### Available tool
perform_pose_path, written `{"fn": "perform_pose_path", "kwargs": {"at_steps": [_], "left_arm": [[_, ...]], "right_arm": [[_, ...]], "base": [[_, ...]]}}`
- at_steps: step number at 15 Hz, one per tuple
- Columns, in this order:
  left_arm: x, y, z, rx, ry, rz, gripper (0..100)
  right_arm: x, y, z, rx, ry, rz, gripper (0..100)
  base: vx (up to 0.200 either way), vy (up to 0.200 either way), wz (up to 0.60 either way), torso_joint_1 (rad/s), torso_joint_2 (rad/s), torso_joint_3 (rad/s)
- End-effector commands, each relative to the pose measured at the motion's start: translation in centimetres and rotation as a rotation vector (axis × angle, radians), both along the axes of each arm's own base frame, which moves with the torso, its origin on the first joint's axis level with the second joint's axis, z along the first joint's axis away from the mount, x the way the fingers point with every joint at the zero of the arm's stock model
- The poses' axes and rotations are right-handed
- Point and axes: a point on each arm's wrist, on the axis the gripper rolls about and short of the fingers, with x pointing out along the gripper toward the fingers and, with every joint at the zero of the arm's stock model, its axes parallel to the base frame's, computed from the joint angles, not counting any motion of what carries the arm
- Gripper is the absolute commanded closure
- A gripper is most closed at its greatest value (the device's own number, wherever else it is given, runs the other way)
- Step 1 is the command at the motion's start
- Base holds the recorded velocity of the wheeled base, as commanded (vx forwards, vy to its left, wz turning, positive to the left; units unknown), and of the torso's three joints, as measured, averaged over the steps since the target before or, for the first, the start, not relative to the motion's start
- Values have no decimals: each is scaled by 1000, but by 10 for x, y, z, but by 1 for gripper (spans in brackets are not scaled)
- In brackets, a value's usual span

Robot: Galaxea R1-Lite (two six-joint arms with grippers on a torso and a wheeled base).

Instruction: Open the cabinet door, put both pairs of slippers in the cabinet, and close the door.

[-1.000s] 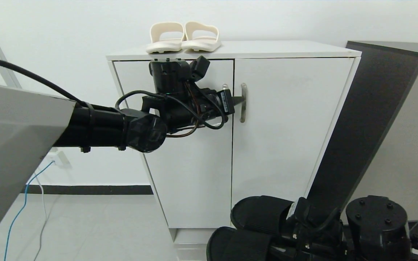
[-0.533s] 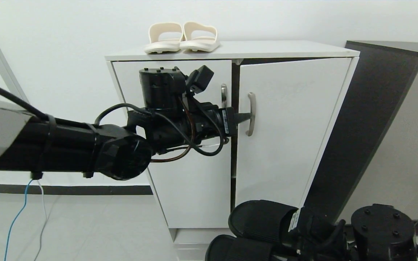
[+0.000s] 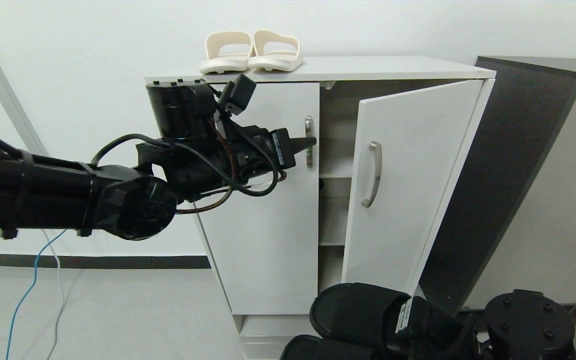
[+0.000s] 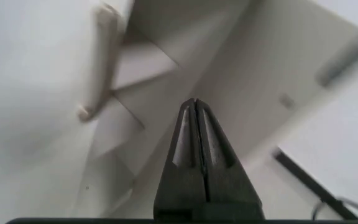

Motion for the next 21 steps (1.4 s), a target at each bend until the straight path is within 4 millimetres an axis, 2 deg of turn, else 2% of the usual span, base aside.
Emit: {"fn": "perform_pose_path", "kwargs": {"at_steps": [1,5,8,12,16,18,21], "left_arm": [[15,-6,-10,-11,5,4,100],[13,-25,-13,-11,4,-39,100],[-1,-44,-14,-8,10,-96,100],[-30,-83,-13,-9,2,-219,100],[-42,-115,-20,-7,4,-298,100],[-43,-116,-19,-12,-4,-297,100],[-38,-90,-5,-39,-38,-209,100]], "right_arm": [[-5,2,1,2,-1,20,100],[-5,2,-1,-3,2,20,100],[-7,2,-2,-11,6,25,100],[-6,2,-4,-15,9,25,100],[-7,1,-5,-21,14,25,100],[-7,1,-6,-23,17,24,100],[-6,1,-6,-24,16,16,100]], "base": [[0,0,0,0,0,0],[0,0,0,0,0,0],[-200,0,0,4,2,1],[-200,0,0,2,7,2],[0,0,0,0,0,0],[0,0,0,0,0,0],[0,0,0,0,0,0]]}}
